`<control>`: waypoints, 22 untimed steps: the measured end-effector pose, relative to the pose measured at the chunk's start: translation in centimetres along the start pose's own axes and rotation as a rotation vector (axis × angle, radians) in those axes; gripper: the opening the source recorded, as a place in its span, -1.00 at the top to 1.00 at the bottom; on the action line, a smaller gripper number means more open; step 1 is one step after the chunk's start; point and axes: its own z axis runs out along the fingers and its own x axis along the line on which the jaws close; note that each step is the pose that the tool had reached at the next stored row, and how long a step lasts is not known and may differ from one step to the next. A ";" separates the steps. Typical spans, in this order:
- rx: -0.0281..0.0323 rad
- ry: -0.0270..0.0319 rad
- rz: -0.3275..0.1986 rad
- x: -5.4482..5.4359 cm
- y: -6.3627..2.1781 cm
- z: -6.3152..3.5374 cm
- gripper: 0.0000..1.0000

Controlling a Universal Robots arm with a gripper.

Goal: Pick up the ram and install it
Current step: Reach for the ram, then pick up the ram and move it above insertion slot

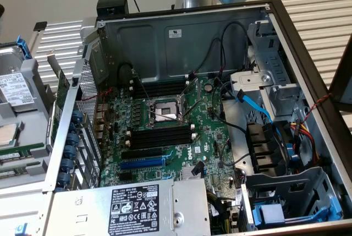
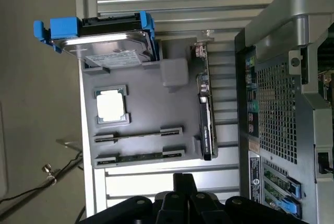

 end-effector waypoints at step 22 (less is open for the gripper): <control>0.0000 0.0004 -0.002 2.9 1.26 0.18 0.79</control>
